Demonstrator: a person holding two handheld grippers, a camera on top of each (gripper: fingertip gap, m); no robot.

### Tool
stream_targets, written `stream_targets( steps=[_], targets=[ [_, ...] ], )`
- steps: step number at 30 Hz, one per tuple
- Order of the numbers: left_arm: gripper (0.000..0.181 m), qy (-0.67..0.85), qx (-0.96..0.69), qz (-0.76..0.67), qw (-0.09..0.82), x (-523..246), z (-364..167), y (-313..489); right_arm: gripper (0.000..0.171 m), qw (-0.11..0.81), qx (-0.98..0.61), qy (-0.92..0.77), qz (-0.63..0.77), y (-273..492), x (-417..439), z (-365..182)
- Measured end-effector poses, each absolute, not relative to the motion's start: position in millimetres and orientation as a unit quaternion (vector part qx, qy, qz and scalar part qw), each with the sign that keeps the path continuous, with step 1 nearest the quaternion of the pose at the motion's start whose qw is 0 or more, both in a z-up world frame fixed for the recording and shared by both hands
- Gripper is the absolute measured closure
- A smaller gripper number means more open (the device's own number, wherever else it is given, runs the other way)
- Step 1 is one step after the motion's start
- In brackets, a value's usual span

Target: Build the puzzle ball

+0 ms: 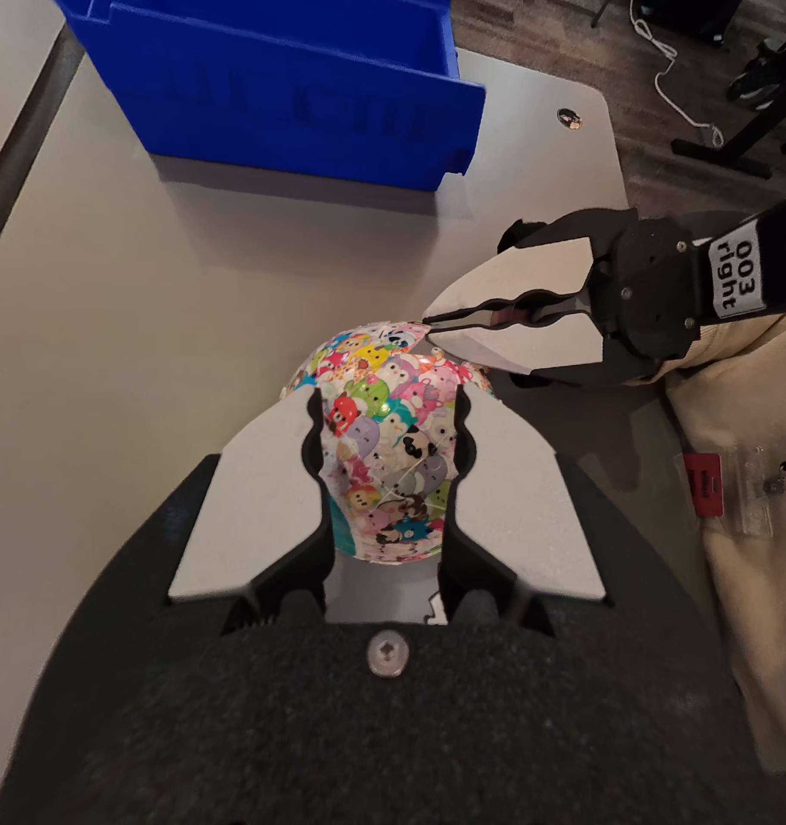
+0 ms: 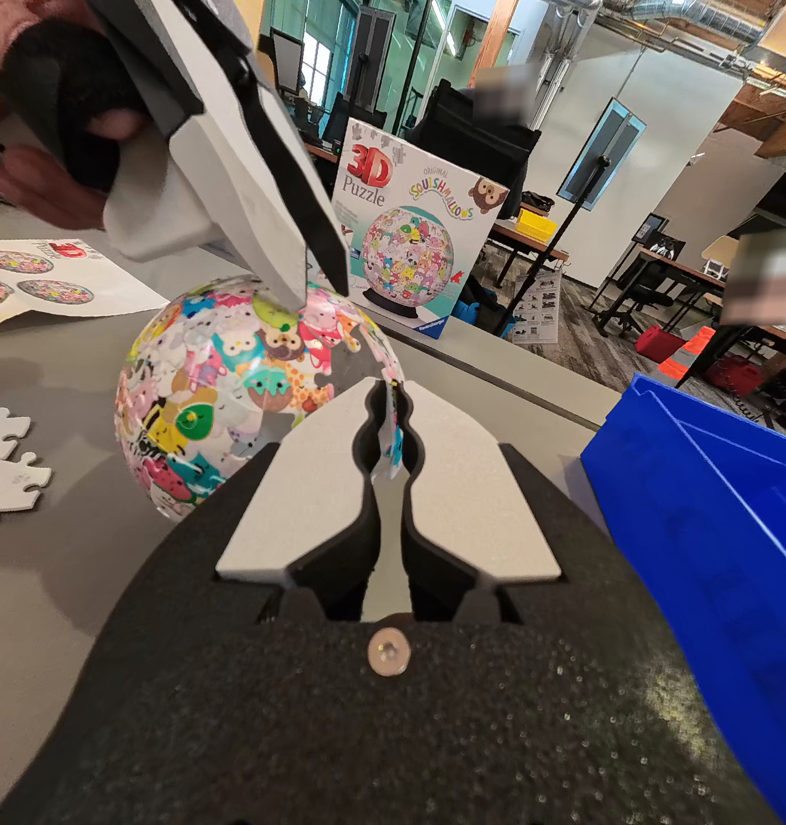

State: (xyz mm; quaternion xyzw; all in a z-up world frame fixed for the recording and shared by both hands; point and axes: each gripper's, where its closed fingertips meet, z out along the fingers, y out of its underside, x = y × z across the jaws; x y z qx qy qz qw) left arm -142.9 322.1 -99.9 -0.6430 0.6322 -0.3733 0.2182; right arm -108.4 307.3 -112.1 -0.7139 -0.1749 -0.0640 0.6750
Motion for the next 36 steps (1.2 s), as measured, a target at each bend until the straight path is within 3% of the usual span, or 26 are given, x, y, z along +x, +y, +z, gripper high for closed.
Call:
stream_targets(
  steps=[11,25,36],
  targets=[
    [0.159,0.703,-0.589,-0.340,0.210,-128,-95,312,0.167,0.674,-0.714,-0.179,-0.066,308,-108,-112],
    [0.158,0.698,-0.597,-0.343,0.196,-128,-98,310,0.167,0.674,-0.714,-0.175,-0.068,308,-107,-113],
    [0.155,0.673,-0.605,-0.370,0.210,-135,-91,312,0.150,0.658,-0.717,-0.215,-0.079,304,-110,-113]
  ],
)
